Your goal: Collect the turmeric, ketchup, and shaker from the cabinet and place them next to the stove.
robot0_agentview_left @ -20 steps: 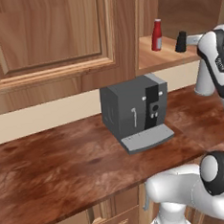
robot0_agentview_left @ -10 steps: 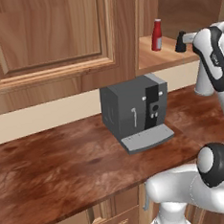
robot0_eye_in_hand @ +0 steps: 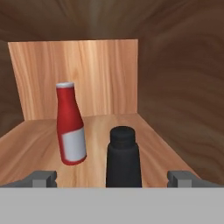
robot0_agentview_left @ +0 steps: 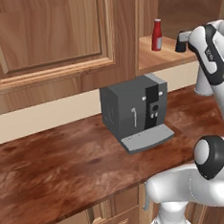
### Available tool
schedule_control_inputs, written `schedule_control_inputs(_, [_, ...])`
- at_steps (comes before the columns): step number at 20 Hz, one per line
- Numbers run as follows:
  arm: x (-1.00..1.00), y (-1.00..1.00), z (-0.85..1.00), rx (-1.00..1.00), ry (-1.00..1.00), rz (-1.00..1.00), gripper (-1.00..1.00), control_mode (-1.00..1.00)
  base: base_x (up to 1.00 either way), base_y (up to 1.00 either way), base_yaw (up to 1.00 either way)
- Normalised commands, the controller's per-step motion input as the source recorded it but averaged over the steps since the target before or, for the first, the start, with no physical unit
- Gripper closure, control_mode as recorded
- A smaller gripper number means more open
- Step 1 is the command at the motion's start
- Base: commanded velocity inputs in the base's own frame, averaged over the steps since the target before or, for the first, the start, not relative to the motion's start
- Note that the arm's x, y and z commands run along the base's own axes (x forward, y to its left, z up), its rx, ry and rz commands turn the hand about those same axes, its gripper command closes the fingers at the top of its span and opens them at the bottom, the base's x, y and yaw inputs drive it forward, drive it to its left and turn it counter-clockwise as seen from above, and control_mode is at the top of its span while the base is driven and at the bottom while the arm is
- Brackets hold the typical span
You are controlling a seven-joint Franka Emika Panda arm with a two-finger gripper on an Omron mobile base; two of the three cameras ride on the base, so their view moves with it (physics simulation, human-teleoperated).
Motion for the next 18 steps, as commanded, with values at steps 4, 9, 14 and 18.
schedule_control_inputs(4, [0.2,0.0,0.0,0.0,0.0,0.0,-1.0,-1.0,0.0,0.0,0.0])
schedule_control_inputs(9, [0.2,0.0,0.0,0.0,0.0,0.0,-1.0,-1.0,0.0,0.0,0.0])
schedule_control_inputs(14, [0.23,-0.01,-0.04,0.0,0.0,0.0,-1.0,-1.0,0.0,0.0,0.0])
schedule_control_inputs(18, [0.19,0.0,-0.05,0.0,0.0,0.0,-1.0,-1.0,0.0,0.0,0.0])
